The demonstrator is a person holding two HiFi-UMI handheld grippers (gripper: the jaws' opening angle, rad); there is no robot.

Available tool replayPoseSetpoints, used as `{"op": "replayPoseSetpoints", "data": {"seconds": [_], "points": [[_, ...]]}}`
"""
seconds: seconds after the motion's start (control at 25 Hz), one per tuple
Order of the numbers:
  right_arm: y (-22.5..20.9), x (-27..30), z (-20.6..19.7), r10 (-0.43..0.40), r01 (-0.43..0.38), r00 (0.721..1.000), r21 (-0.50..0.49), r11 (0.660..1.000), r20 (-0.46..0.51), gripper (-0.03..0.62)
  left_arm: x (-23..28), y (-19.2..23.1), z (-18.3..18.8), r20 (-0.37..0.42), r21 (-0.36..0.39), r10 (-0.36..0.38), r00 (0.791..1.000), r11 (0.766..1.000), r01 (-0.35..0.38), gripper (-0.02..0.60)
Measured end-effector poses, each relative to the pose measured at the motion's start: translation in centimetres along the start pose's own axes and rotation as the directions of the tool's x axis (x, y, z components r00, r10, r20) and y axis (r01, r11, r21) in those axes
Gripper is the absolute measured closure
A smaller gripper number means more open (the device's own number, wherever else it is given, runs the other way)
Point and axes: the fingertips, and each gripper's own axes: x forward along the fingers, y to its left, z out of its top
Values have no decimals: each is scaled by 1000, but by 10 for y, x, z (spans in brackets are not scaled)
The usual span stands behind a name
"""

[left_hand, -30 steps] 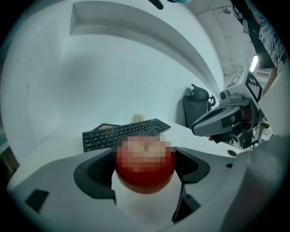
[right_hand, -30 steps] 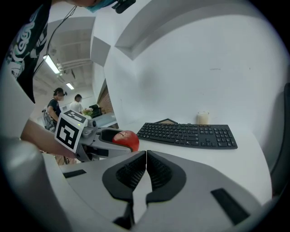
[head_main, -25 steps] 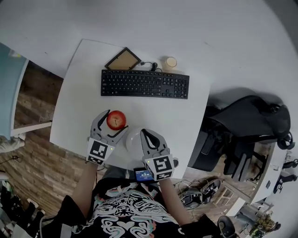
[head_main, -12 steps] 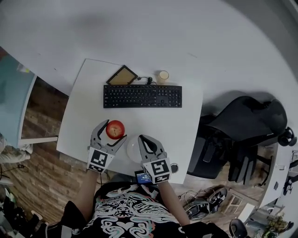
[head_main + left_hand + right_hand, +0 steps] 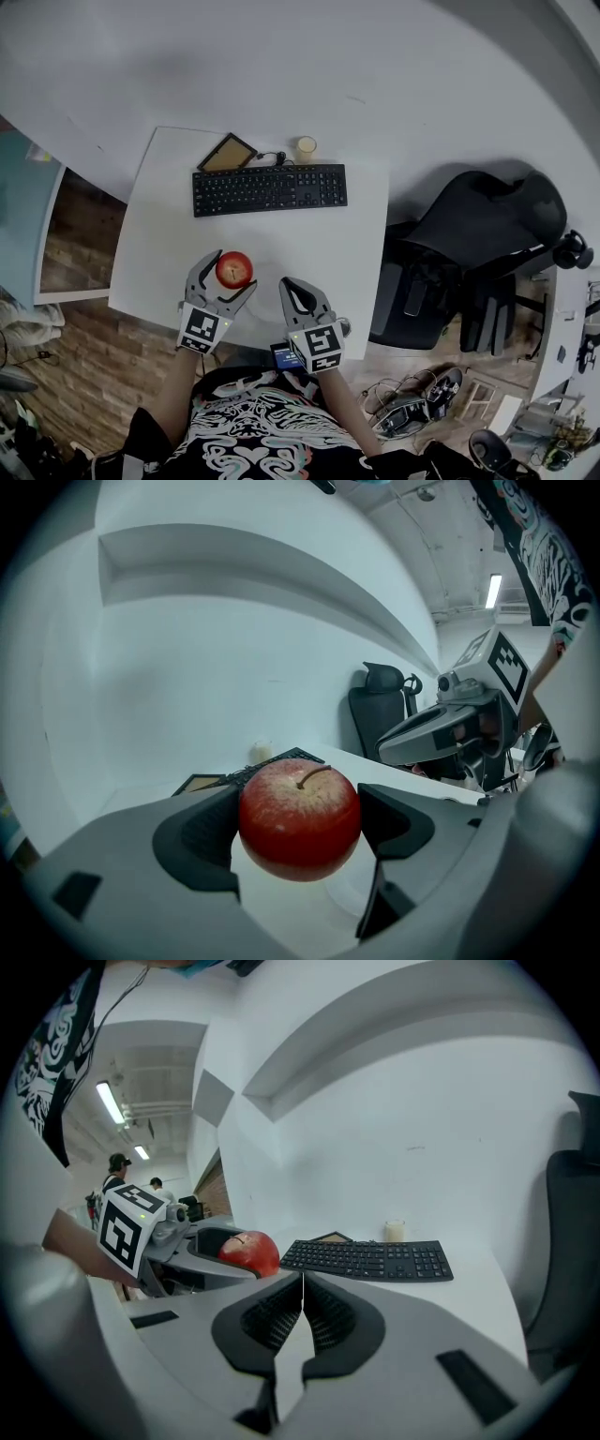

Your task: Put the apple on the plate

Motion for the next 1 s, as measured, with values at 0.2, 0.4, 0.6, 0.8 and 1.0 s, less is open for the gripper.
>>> {"op": "replayPoseSetpoints", "data": {"seconds": [0.2, 0.4, 0.6, 0.8, 1.0], "points": [[-16, -28, -13, -49, 50, 999, 16, 999, -13, 566, 14, -32, 2, 6, 5, -53, 999, 999, 53, 179], [-26, -52, -18, -81, 80, 997, 27, 996, 2, 566, 18, -57, 9, 16, 18, -90, 996, 996, 90, 179], [-33, -63, -27, -93, 93, 996, 39, 995, -6, 566, 23, -72, 12, 19, 19, -107, 994, 994, 106, 179], [-36, -71, -40, -95, 97, 995, 53, 994, -35, 566, 28, -84, 5, 6, 10, -123, 992, 992, 123, 179], [-40, -72, -54, -89, 93, 994, 55, 994, -67, 566, 37, -90, -12, -14, -10, -133, 991, 991, 133, 179]]}}
